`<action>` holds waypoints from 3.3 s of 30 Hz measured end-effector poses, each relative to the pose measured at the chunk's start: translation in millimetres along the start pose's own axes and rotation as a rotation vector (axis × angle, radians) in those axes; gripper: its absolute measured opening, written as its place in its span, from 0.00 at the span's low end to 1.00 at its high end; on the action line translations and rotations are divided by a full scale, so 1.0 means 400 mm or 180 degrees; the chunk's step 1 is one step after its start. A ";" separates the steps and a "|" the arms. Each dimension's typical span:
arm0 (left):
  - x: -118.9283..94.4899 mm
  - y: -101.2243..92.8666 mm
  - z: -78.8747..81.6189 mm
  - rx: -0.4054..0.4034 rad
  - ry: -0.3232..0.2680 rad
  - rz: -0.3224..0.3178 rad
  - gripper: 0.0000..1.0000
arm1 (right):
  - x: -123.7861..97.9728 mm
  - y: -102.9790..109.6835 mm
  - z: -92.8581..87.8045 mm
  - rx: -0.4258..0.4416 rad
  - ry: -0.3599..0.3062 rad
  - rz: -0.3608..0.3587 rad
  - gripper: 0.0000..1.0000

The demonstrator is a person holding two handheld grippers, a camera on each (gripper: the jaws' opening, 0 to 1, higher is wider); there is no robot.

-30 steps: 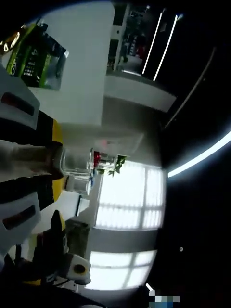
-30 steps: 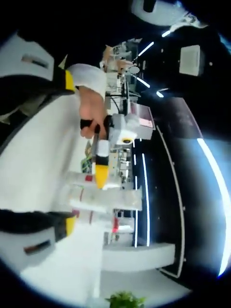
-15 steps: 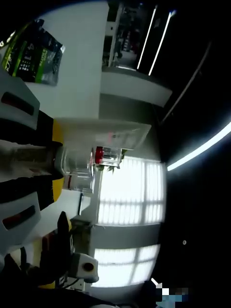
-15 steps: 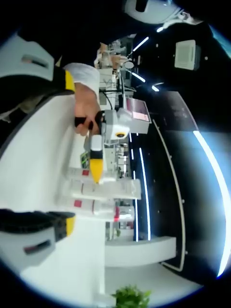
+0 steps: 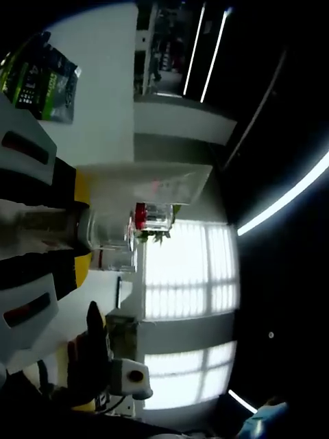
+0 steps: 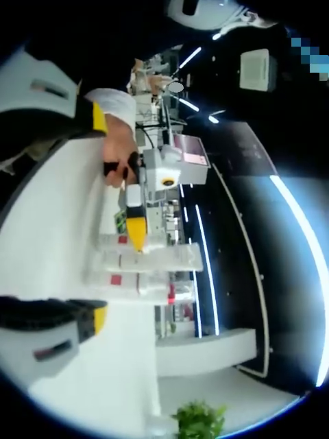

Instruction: Arrange the skincare products in the storage area until every visible bottle or jar stands upright without overlapping.

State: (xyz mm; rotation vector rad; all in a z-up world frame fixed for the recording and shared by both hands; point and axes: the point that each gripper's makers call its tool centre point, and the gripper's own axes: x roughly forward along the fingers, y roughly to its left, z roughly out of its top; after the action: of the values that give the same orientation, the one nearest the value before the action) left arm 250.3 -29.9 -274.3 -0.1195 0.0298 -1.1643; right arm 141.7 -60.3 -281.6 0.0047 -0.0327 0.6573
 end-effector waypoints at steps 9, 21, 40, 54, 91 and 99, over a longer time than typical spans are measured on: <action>0.005 -0.009 -0.004 -0.0061 0.0031 -0.0048 0.23 | -0.001 -0.005 0.005 0.0030 -0.0004 -0.0017 0.95; 0.002 -0.012 -0.022 -0.0240 0.0189 -0.0055 0.43 | 0.004 -0.001 0.009 0.0030 0.0010 -0.0004 0.96; -0.150 0.034 0.036 -0.0389 0.0080 0.0146 0.63 | 0.040 0.070 0.087 -0.0484 -0.0166 0.0322 0.86; -0.281 0.076 0.008 -0.0183 0.0243 0.0743 0.90 | 0.109 0.125 0.089 -0.0615 -0.0073 0.0601 0.78; -0.616 0.044 0.039 0.0009 0.0198 0.1115 0.96 | 0.362 0.231 -0.015 -0.0625 0.0706 0.0698 0.63; -0.635 0.026 0.038 0.0194 0.0300 0.1135 0.95 | 0.441 0.241 -0.035 -0.0616 0.0879 0.0692 0.55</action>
State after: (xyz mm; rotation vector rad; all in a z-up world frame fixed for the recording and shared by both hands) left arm 160.6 208.4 -270.1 -0.0039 0.0950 -0.8129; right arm 222.8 123.7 -290.6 -0.2791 0.1717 0.8651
